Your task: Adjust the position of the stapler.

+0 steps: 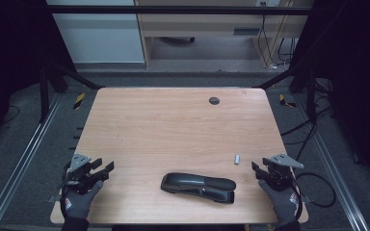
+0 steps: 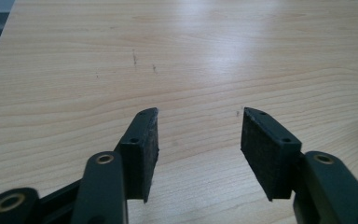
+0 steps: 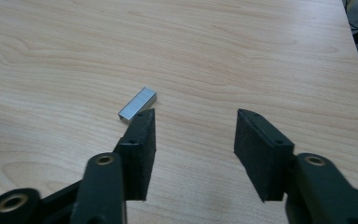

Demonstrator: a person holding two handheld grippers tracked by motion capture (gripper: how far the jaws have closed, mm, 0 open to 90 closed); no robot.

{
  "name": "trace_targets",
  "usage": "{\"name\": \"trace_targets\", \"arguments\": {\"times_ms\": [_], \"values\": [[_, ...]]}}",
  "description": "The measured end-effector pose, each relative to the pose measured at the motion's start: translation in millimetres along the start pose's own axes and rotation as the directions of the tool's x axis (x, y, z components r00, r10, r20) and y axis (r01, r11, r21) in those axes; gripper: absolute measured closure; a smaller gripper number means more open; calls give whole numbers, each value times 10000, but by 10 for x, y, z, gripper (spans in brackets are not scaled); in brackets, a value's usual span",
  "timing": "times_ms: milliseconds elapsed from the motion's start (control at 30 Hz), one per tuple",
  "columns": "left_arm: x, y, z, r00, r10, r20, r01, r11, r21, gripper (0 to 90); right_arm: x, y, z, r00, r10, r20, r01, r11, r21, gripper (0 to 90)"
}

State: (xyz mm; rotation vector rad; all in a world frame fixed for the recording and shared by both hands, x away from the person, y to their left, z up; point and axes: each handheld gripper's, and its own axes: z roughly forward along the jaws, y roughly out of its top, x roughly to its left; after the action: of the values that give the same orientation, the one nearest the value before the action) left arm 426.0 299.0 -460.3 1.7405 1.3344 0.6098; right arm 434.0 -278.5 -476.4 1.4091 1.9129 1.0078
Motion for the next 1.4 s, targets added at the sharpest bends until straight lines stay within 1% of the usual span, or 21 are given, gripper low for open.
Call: {"name": "trace_targets", "arguments": {"times_ms": [33, 133, 167, 200, 233, 267, 367, 433, 533, 567, 600, 667, 733, 767, 800, 867, 900, 1000, 1133, 1200, 1400], "values": [[-16, 2, -13, 10000, 60, -4, -60, 10000, -25, 472, 0, 0, 0, 10000, 0, 0, 0, 10000, 0, 541], [-61, 0, -48, 9999, 169, 11, -169, 9998, -110, 528, 25, 14, -76, 9994, 1, -344, -5, 9999, -137, 652], [-74, -1, -60, 9998, 220, -16, -220, 9997, -135, 528, 25, 14, -76, 9994, 1, -344, -5, 9999, -137, 652], [-104, -7, -81, 9996, 273, 48, -272, 9995, -155, 542, 64, 22, -112, 9980, 67, -631, -70, 10000, -39, 708], [-104, -7, -81, 9996, 273, 48, -272, 9995, -155, 551, 64, 22, -112, 9980, 67, -631, -70, 10000, -39, 708], [-140, -13, -103, 9992, 397, 63, -396, 9990, -211, 561, 101, 20, -120, 9967, -176, -796, 181, 9998, 46, 774], [-176, -16, -125, 9986, 527, 28, -526, 9982, -275, 568, 154, 28, -131, 9946, -302, -996, 316, 9994, 131, 823], [-222, -17, -136, 9981, 617, 83, -615, 9977, -302, 585, 211, 27, -148, 9911, -281, -1299, 314, 9992, 229, 862], [-293, -20, -141, 9968, 798, 78, -796, 9965, -262, 601, 329, 0, -185, 9797, -509, -1940, 601, 9973, 418, 900], [-311, -21, -143, 9962, 869, 53, -867, 9958, -283, 601, 329, 0, -185, 9797, -509, -1940, 601, 9973, 418, 900], [-344, -24, -148, 9957, 923, 53, -922, 9953, -280, 612, 382, -17, -218, 9736, -514, -2223, 624, 9971, 428, 900], [-357, -25, -154, 9952, 978, 33, -977, 9948, -288, 614, 406, -27, -236, 9704, -524, -2357, 652, 9968, 466, 900], [-382, -28, -156, 9946, 1040, 57, -1038, 9942, -284, 632, 475, -72, -285, 9576, -667, -2804, 830, 9955, 465, 900], [-382, -28, -156, 9946, 1040, 57, -1038, 9942, -284, 637, 475, -72, -285, 9576, -667, -2804, 830, 9955, 465, 900], [-388, -29, -155, 9942, 1076, 31, -1074, 9939, -267, 637, 506, -85, -301, 9528, -622, -2971, 817, 9952, 539, 900], [-408, -33, -153, 9939, 1103, 55, -1101, 9936, -251, 655, 603, -125, -306, 9375, -751, -3398, 1033, 9925, 657, 900], [-408, -33, -153, 9939, 1103, 55, -1101, 9936, -251, 661, 603, -125, -306, 9375, -751, -3398, 1033, 9925, 657, 900], [-421, -36, -161, 9934, 1142, 53, -1140, 9932, -239, 662, 698, -156, -306, 9227, -924, -3742, 1261, 9898, 666, 900], [-415, -37, -159, 9933, 1152, 16, -1151, 9931, -216, 661, 758, -196, -318, 9068, -815, -4135, 1269, 9884, 833, 900], [-409, -39, -155, 9937, 1123, -11, -1123, 9934, -212, 659, 777, -215, -313, 9035, -889, -4193, 1387, 9863, 897, 900], [-405, -43, -152, 9941, 1086, -69, -1087, 9939, -178, 652, 858, -262, -311, 8827, -1022, -4586, 1647, 9815, 982, 900]]}}
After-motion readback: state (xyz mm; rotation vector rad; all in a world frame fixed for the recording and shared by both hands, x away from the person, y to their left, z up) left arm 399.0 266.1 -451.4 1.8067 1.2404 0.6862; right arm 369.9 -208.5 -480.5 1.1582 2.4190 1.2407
